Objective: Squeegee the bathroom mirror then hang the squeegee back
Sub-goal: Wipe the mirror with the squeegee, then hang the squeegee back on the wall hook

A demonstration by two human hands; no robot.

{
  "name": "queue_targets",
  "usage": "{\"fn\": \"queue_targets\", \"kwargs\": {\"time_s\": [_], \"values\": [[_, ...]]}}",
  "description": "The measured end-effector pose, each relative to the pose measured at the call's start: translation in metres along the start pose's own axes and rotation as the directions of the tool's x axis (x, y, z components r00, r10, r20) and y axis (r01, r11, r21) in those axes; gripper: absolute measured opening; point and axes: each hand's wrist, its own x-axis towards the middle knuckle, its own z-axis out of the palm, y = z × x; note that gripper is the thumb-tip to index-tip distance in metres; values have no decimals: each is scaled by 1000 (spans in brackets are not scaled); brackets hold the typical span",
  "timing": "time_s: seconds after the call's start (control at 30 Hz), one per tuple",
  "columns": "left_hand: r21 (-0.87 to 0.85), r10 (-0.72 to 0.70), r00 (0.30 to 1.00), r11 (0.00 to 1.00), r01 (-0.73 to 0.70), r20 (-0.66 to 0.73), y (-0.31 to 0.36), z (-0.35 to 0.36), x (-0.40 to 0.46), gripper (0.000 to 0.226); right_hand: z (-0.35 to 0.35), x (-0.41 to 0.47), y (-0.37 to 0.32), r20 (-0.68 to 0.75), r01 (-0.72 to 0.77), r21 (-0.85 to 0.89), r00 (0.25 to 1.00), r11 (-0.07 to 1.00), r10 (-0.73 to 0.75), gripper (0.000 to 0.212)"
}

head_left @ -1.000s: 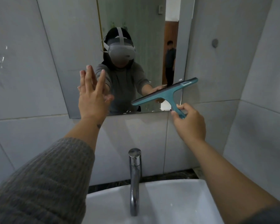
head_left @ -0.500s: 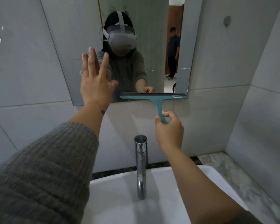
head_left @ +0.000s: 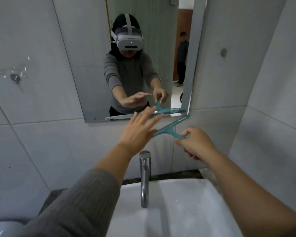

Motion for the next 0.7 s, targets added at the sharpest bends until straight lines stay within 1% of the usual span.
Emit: {"fn": "queue_targets", "kwargs": {"time_s": [0.03, 0.1, 0.2, 0.27, 0.4, 0.5, 0.57, 0.63, 0.67, 0.7], "values": [[1, 81, 996, 997, -81, 48, 7, -4, 3, 56, -21, -3, -8, 80, 9, -61, 997, 998, -4, 15], [37, 238, 963, 969, -244, 130, 13, -10, 3, 57, -53, -10, -23, 243, 57, -190, 970, 980, -9, 19], [120, 459, 863, 864, -488, 210, 25, -26, 9, 62, -100, -19, -45, 436, 134, -350, 899, 927, 35, 23], [141, 536, 817, 811, -568, 212, 34, -37, 14, 67, -125, -22, -58, 502, 166, -413, 862, 895, 72, 26], [127, 619, 774, 764, -632, 133, 50, -58, 25, 61, -160, -26, -79, 549, 212, -451, 832, 867, 82, 30], [158, 654, 754, 739, -655, 68, 59, -68, 34, 58, -178, -29, -88, 494, 214, -483, 867, 849, 62, 35], [200, 635, 772, 753, -627, 26, 65, -69, 42, 65, -188, -30, -93, 412, 204, -540, 910, 816, 45, 43], [236, 573, 820, 797, -556, -4, 75, -67, 50, 77, -197, -28, -96, 246, 183, -686, 969, 704, -12, 53], [241, 529, 849, 827, -508, -23, 81, -64, 53, 80, -201, -26, -97, 128, 146, -748, 989, 648, -75, 53], [238, 473, 880, 860, -452, -41, 88, -62, 55, 81, -203, -24, -97, -5, 98, -765, 987, 636, -158, 47]]}}
